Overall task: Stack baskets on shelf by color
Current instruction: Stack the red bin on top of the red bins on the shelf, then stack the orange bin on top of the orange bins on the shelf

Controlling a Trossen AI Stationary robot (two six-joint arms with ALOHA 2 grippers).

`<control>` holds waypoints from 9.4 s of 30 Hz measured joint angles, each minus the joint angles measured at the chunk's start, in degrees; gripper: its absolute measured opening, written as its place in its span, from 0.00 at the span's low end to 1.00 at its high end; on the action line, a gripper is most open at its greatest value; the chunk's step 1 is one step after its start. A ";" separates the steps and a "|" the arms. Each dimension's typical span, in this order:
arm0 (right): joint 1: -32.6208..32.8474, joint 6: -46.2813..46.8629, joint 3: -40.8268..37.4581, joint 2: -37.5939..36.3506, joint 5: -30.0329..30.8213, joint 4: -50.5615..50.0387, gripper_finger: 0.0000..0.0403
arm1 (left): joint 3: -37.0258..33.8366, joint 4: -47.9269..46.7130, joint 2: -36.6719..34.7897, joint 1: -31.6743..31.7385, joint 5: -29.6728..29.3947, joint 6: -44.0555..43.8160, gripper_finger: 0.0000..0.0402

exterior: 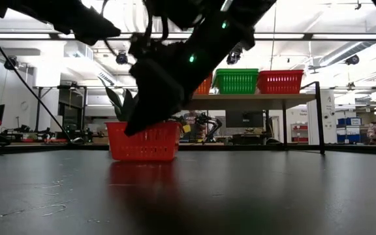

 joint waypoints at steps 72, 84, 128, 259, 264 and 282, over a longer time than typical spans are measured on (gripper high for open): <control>-8.87 -30.94 -1.26 -56.88 4.72 -46.80 0.02 | -0.02 0.07 0.87 -0.02 -0.07 -1.25 0.28; -23.34 -35.85 -6.02 -62.36 -5.99 -46.88 0.02 | -0.02 0.12 0.87 -0.02 -0.09 -1.25 0.28; -48.53 -45.41 -23.21 -65.51 -22.99 -35.65 0.02 | -0.02 0.05 0.90 -0.02 -0.09 -1.22 0.28; 2.67 42.84 -5.05 -54.75 -7.27 -61.51 0.02 | -1.90 6.89 0.85 0.00 -0.09 -2.81 0.28; 11.44 56.34 -5.05 -51.07 -6.97 -61.95 0.02 | -1.90 6.91 0.85 0.00 -0.09 -2.80 0.28; 21.81 83.08 -5.07 -32.06 -16.78 -61.41 0.07 | -2.90 6.89 0.85 0.00 -0.09 -3.32 0.28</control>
